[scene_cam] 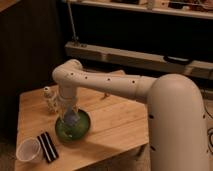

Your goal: Place the white sponge in the ceramic bowl

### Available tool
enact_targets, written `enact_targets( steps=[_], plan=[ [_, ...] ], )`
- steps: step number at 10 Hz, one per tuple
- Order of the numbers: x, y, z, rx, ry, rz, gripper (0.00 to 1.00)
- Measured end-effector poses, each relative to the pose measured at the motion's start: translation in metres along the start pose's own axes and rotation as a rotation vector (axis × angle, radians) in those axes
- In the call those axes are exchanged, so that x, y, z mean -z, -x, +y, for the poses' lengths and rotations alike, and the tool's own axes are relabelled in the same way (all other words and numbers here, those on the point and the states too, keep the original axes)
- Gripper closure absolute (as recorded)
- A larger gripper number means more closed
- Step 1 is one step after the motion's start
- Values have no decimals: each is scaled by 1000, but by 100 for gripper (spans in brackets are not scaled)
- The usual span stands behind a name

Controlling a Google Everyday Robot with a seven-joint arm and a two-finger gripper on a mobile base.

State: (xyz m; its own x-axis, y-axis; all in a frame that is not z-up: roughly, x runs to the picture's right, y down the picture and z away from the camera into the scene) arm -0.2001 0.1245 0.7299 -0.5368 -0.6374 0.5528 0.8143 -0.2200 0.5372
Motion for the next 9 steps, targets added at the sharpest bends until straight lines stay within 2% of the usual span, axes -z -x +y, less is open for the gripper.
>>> enact_targets(
  steps=[1,2,9],
  plan=[
    [-3,-1,0,-3,1,-1,24],
    [-5,-1,1,-7,3,-2,20],
    [-8,3,4,-15,-5,-2,20]
  ],
)
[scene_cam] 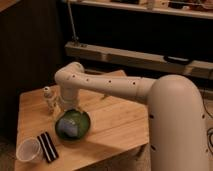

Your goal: Place the white sponge in the ceramic bowl

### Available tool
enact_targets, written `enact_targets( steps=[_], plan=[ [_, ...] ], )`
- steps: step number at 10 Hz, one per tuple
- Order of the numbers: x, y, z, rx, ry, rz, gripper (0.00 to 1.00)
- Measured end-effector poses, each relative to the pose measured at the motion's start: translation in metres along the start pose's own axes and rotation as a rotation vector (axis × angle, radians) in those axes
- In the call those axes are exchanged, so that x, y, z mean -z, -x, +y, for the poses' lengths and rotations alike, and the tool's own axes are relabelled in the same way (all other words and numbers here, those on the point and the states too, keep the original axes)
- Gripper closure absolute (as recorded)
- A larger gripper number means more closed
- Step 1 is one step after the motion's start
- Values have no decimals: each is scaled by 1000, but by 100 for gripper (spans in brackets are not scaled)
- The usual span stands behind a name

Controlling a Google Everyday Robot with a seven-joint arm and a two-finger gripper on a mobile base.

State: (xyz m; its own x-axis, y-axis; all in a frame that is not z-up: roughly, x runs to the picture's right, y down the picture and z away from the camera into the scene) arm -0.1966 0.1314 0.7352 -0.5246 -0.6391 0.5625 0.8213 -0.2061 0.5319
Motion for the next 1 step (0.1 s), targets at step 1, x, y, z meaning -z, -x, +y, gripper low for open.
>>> enact_targets(
  steps=[1],
  plan=[
    [0,0,1,-1,0,0,20]
  ],
)
